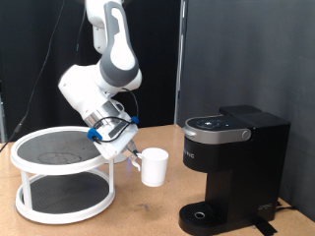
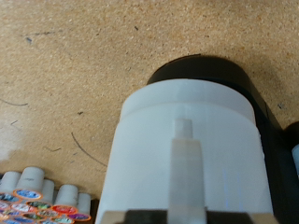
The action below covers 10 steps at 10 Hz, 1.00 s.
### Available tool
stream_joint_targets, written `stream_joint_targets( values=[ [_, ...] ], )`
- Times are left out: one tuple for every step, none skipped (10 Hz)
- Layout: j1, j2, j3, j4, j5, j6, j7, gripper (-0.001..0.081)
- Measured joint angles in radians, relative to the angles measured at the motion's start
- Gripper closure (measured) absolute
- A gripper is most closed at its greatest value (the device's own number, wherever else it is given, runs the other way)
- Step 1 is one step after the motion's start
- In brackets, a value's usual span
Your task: Make a cup of coffee with the keurig machine
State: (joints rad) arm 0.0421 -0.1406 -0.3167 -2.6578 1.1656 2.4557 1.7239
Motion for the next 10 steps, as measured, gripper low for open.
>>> stream_joint_targets(
  values=[
    [0.005,0.02,0.01,0.003,0.023,0.01,-0.018,0.0806],
    [0.011,0.038,0.021,0.005,0.056,0.022,-0.044,0.0806],
    [0.017,0.054,0.032,0.008,0.085,0.032,-0.065,0.0806],
    [0.021,0.068,0.046,0.01,0.125,0.044,-0.091,0.0806],
    [0.028,0.08,0.061,0.012,0.165,0.06,-0.116,0.0806],
    [0.036,0.094,0.078,0.015,0.206,0.077,-0.139,0.0806],
    [0.045,0.106,0.096,0.019,0.241,0.09,-0.156,0.0806],
    [0.053,0.118,0.113,0.024,0.271,0.101,-0.167,0.0806],
    [0.059,0.126,0.128,0.028,0.298,0.108,-0.176,0.0806],
    [0.064,0.134,0.142,0.034,0.329,0.11,-0.192,0.0806]
  ],
)
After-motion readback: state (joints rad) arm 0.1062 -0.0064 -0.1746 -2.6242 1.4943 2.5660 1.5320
